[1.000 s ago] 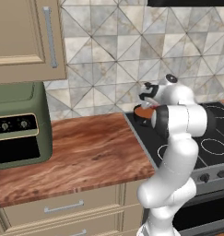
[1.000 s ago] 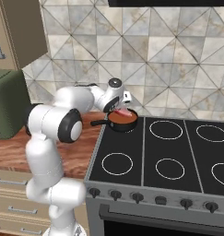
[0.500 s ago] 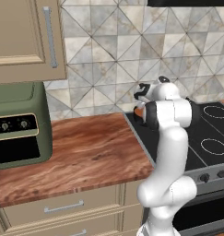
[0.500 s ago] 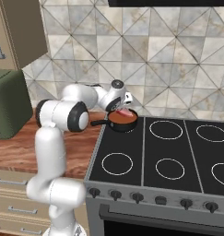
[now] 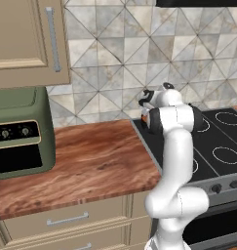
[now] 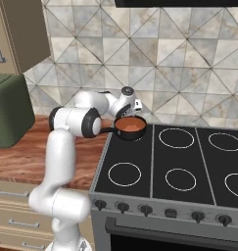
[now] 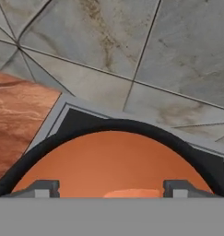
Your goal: Retrieve the steak from the fridge and place it on the saucepan with marinade on the stove.
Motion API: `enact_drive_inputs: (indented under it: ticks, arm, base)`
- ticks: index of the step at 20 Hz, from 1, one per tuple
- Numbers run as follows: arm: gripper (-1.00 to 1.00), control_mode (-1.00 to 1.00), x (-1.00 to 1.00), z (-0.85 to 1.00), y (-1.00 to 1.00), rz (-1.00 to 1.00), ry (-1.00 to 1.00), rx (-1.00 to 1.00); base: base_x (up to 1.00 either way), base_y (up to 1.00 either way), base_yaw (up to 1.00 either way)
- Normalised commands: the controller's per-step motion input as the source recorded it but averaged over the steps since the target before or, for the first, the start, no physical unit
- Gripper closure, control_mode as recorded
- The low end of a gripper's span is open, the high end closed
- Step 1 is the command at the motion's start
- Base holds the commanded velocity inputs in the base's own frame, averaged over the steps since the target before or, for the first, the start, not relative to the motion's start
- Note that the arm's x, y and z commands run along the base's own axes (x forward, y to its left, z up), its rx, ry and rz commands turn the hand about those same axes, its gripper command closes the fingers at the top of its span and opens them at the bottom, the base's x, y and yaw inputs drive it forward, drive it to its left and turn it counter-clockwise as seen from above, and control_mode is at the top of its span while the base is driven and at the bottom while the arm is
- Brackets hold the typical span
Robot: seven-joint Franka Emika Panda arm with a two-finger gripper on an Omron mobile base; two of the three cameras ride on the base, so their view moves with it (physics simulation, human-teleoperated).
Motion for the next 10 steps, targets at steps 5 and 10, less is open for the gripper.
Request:
enact_drive_inputs:
  ticks: [5,10]
  arm:
    - [-1.0,-1.0,0.02,0.05,-0.09,0.0,-0.01,0.01]
    - [-1.0,-1.0,-0.95,0.52,-0.11,0.0,-0.27,0.0]
  base:
    - [0.0,0.0,0.0]
    - [0.0,0.0,0.0]
